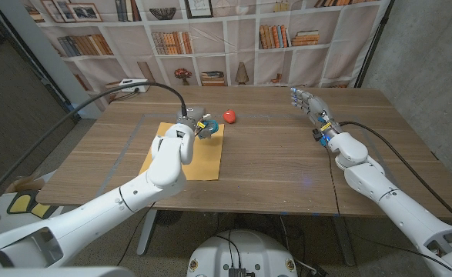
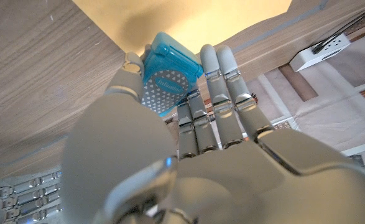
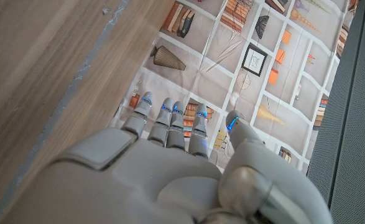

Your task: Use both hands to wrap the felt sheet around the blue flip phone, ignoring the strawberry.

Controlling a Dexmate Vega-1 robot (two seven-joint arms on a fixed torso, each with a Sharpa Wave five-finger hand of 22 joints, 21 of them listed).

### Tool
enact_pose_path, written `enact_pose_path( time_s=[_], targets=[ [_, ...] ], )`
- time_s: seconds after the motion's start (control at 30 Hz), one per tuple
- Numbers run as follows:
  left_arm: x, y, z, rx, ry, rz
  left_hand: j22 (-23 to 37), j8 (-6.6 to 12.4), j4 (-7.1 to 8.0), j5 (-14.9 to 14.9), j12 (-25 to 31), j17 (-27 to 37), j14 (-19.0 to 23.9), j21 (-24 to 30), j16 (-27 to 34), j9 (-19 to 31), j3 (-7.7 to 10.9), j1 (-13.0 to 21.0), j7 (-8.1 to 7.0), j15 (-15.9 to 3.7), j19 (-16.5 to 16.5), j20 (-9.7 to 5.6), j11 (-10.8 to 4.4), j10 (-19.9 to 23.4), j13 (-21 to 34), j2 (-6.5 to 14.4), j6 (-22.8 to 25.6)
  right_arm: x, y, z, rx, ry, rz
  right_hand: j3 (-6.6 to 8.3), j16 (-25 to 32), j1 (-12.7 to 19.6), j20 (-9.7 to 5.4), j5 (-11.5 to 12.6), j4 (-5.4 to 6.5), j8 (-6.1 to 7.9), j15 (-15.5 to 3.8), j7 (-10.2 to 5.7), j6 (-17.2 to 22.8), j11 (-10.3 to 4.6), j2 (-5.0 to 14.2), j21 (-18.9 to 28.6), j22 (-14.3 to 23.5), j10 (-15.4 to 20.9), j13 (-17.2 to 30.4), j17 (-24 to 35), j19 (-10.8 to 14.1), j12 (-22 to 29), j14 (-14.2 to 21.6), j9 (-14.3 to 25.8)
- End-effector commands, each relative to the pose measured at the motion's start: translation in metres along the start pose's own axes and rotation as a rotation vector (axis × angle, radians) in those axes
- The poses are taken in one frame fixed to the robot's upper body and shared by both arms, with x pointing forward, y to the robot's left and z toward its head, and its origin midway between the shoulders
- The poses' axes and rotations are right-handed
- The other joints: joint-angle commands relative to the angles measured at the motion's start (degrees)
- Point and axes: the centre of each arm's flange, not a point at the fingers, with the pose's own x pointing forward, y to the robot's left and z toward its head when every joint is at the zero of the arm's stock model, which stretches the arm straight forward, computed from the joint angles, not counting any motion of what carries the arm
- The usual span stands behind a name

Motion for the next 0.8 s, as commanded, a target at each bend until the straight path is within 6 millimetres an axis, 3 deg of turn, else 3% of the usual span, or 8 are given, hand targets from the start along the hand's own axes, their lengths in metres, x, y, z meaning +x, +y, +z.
enact_pose_path(
  time_s=[0.03,0.8],
  targets=[
    [-0.014,-0.012,-0.029,-0.072,0.184,-0.01,0.17,0.71,1.42,0.37,1.65,0.45,9.06,0.77,-0.13,2.56,2.51,10.39,-3.16,-14.34,0.22,-0.25,-8.21,8.94,15.34,9.8,10.24,0.016,0.006,0.001,-0.006,0.008,0.052,-0.18,0.17,0.02,-0.03,0.03,0.11,-0.11,-0.14,-0.19,0.4,-0.04,0.33,0.24,0.24,0.54,0.14,0.07,0.55,-0.19,0.49,0.24],
    [0.015,-0.043,-0.078,-0.298,0.407,-0.121,0.12,0.59,1.16,0.74,1.98,2.02,9.59,3.78,-0.58,2.98,2.98,10.67,-2.28,-14.31,0.24,0.01,-7.42,9.1,16.72,9.53,10.58,0.027,0.008,0.0,-0.027,0.035,0.07,-0.4,0.09,0.0,0.06,0.02,0.06,-0.23,-0.12,-0.15,0.38,0.19,0.35,0.12,0.25,0.58,0.23,0.08,0.52,-0.32,0.48,0.26]
  ],
)
